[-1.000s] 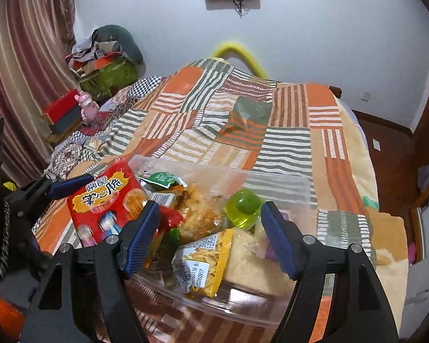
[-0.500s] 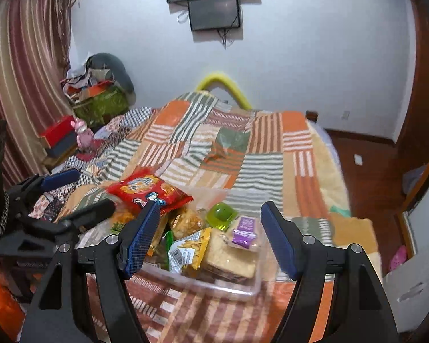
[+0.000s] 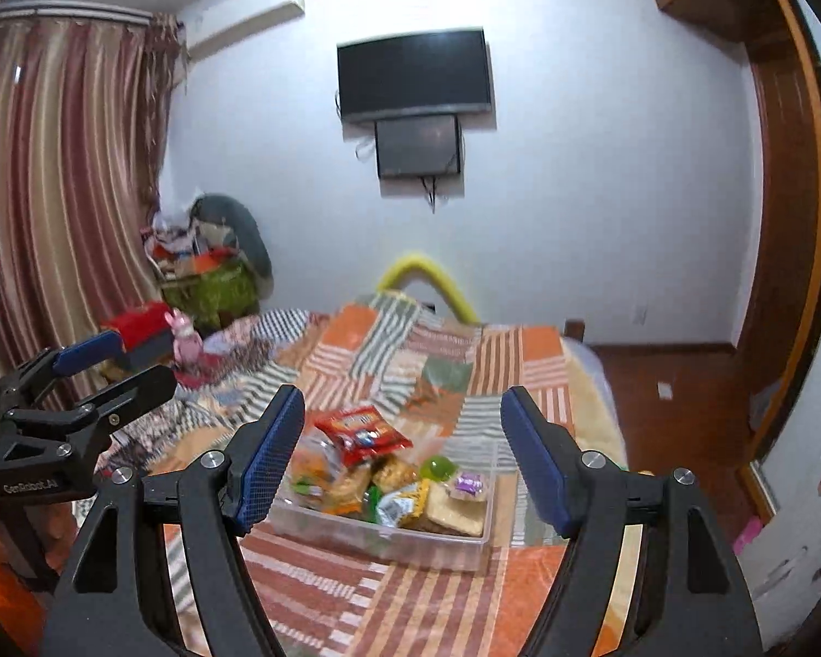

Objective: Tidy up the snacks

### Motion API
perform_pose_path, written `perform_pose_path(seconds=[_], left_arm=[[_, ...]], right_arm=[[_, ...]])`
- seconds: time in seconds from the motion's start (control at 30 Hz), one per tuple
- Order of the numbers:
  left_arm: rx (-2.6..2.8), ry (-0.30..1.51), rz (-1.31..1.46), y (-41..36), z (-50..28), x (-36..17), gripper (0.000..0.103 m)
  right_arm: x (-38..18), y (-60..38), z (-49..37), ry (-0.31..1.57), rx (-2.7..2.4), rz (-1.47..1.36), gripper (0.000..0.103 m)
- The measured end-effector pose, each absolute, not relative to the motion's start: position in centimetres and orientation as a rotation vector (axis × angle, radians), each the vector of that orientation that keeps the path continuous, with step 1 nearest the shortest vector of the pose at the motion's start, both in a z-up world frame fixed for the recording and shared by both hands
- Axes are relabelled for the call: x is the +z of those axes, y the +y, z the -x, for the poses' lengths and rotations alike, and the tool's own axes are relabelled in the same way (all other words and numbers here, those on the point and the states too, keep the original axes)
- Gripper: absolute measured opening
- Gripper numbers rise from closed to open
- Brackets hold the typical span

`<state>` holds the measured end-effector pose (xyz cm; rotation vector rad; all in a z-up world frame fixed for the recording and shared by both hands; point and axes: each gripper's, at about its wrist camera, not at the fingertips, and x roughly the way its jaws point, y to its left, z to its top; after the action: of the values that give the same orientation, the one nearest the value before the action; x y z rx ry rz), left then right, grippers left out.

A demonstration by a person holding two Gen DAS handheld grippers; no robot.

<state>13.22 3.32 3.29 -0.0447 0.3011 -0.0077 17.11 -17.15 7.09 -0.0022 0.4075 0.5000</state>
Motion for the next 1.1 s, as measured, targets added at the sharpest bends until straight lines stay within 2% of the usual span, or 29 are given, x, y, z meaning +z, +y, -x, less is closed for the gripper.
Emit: perform_pose_path(seconds=[0.13, 0.43, 1.1], left_arm=[[-0.001, 0.26, 0.048, 2.9, -10.5, 4.6, 0.102], [-0.008, 0.236, 0.053, 2.0, -6.9, 5.2, 0.103], [-0.016, 0.24, 0.046, 0.9, -6.1, 4.8, 0.103]], right_arm=[[8.2, -17.4, -14.5, 0.356, 0.498, -0.005, 0.076], [8.6, -17.5, -12.0, 0.306, 0.476, -0.026, 0.103], [7.9, -18.2, -9.9, 0.311, 0.452, -0.013, 0.103]])
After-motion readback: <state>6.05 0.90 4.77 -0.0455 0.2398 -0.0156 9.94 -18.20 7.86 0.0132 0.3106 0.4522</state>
